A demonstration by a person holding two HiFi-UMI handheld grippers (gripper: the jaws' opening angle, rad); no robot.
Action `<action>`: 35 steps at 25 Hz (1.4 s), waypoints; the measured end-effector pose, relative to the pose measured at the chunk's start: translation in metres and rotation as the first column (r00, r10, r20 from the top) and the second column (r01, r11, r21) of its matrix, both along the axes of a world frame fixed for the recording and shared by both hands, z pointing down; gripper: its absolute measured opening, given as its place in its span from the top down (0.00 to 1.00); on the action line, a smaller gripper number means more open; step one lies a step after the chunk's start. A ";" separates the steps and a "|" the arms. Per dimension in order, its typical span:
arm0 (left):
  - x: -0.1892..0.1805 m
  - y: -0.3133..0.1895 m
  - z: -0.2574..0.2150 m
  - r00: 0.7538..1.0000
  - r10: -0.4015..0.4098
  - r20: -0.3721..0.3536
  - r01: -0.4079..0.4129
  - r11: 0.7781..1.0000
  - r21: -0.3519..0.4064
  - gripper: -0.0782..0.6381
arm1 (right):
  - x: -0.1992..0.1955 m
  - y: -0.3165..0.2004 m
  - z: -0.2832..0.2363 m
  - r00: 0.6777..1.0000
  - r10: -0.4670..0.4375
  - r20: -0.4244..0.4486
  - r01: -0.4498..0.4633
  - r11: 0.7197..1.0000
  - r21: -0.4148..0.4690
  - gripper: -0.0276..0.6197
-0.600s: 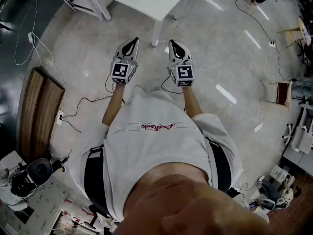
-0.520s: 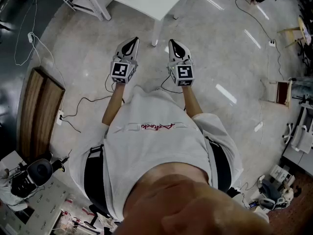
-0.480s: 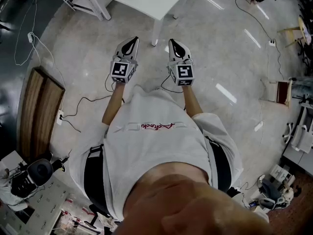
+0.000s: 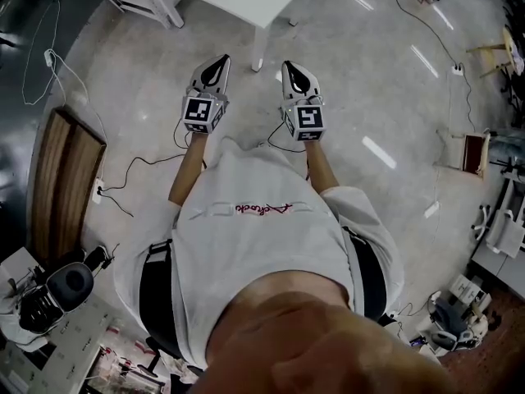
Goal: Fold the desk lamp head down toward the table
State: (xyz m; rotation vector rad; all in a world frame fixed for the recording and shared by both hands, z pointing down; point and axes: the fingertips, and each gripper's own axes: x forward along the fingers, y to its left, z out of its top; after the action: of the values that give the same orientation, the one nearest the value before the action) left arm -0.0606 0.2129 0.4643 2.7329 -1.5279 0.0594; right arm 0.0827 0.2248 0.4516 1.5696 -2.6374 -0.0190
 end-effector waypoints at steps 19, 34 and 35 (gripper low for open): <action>0.038 -0.009 0.008 1.000 -0.017 0.000 0.017 1.000 -0.017 0.85 | 0.036 -0.012 0.008 0.999 -0.030 0.023 0.030 1.000 0.005 0.92; 0.044 -0.049 0.018 1.000 -0.005 0.002 0.005 1.000 -0.019 0.85 | 0.034 -0.044 0.021 0.998 -0.054 0.014 0.054 0.999 0.004 0.92; 0.043 -0.054 0.020 1.000 -0.005 -0.001 0.005 1.000 -0.021 0.85 | 0.032 -0.049 0.023 0.998 -0.055 0.011 0.055 0.998 0.003 0.92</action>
State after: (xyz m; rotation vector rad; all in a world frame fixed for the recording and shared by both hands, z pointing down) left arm -0.0173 0.1586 0.4844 2.7128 -1.5244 0.0735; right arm 0.1152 0.1758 0.4743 1.5013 -2.6892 -0.0169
